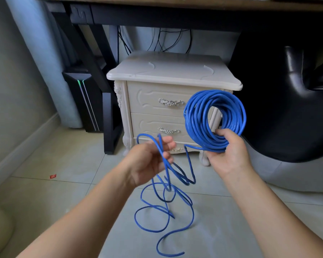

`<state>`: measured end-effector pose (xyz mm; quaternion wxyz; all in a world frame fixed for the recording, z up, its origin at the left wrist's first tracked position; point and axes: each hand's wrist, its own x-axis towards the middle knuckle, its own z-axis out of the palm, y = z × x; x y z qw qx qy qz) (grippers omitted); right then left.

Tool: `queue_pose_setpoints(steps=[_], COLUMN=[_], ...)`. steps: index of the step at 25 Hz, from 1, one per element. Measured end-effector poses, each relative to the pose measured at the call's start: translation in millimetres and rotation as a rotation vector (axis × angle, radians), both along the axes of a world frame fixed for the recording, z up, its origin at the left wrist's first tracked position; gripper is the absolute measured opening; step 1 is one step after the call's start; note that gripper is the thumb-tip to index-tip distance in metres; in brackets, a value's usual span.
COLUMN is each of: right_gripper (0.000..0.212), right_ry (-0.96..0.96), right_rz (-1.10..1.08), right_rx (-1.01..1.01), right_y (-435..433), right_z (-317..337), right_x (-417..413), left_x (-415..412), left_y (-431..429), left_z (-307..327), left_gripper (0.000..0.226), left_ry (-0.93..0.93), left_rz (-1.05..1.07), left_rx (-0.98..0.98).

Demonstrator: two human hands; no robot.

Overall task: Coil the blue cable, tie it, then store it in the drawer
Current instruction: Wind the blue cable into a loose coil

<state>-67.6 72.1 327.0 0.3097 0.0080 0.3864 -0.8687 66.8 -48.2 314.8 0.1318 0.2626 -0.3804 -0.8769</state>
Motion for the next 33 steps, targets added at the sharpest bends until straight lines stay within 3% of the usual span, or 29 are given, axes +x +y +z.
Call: queue_pose_setpoints(steps=[2, 5, 10, 13, 16, 19, 21, 23, 26, 33], right_gripper=[0.02, 0.018, 0.026, 0.036, 0.043, 0.048, 0.05, 0.049, 0.046, 0.045], right_ry=[0.013, 0.009, 0.187, 0.368, 0.633, 1.008, 1.187, 1.235, 1.126, 0.807], right_rz=[-0.018, -0.065, -0.097, -0.087, -0.008, 0.193, 0.367, 0.416, 0.343, 0.474], right_rx=[0.024, 0.068, 0.191, 0.322, 0.502, 0.687, 0.761, 0.781, 0.684, 0.6], right_y=[6.0, 13.4, 16.8, 11.4, 4.7, 0.5, -3.3, -6.3, -8.2, -7.7], right_z=[1.9, 5.8, 5.8, 1.2, -3.7, -6.2, -10.6, -14.1, -8.4, -16.6], right_x=[-6.0, -13.0, -17.9, -13.2, -6.0, 4.3, 12.0, 17.9, 20.1, 24.3], left_x=[4.4, 8.4, 9.2, 7.9, 7.1, 3.0, 2.5, 2.0, 0.5, 2.1], left_y=[-16.1, -29.4, -33.9, -31.4, -23.3, -13.4, -10.0, -8.0, -7.8, -13.2], left_z=[2.1, 1.3, -10.8, -9.1, 0.3, 1.7, 1.6, 1.2, 0.1, 6.2], left_gripper=[0.034, 0.03, 0.02, 0.038, 0.069, 0.085, 0.074, 0.04, 0.013, 0.013], left_ry=[0.009, -0.029, -0.537, -0.375, -0.082, -0.07, -0.158, -0.275, -0.292, -0.144], left_rz=[0.094, 0.078, 0.091, 0.154, -0.013, -0.089, -0.087, -0.063, 0.059, 0.325], left_rx=[0.091, 0.044, -0.67, -0.794, -0.835, -1.074, -1.203, -1.285, -1.169, -0.698])
